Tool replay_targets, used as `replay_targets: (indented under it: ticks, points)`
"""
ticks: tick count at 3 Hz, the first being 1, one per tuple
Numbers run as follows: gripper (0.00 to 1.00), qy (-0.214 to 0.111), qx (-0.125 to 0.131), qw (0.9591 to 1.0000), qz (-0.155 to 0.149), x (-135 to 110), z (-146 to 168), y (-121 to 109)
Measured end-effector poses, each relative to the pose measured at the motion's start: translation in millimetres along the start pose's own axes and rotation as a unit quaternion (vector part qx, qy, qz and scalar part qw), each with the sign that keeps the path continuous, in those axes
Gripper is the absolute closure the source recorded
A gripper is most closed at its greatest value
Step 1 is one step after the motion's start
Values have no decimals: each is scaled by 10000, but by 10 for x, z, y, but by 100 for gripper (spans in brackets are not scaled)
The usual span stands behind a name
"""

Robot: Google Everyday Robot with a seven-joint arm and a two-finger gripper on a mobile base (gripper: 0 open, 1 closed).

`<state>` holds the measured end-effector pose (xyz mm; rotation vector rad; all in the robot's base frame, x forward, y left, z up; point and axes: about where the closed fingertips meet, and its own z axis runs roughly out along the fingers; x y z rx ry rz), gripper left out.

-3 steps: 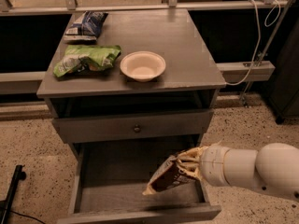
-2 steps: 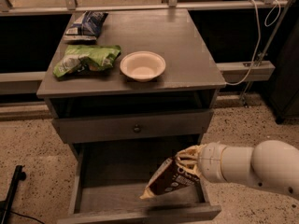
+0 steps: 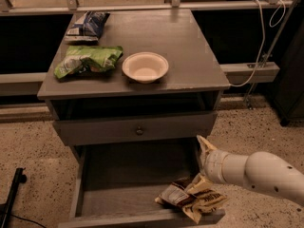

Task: Place brown chip bag into middle drawer

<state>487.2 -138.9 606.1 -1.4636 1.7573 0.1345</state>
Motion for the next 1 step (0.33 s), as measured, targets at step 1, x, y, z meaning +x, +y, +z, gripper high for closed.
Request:
replay_targets:
  ticks: [1]
  points:
    - [0, 0, 0, 10000, 0, 0, 0, 0]
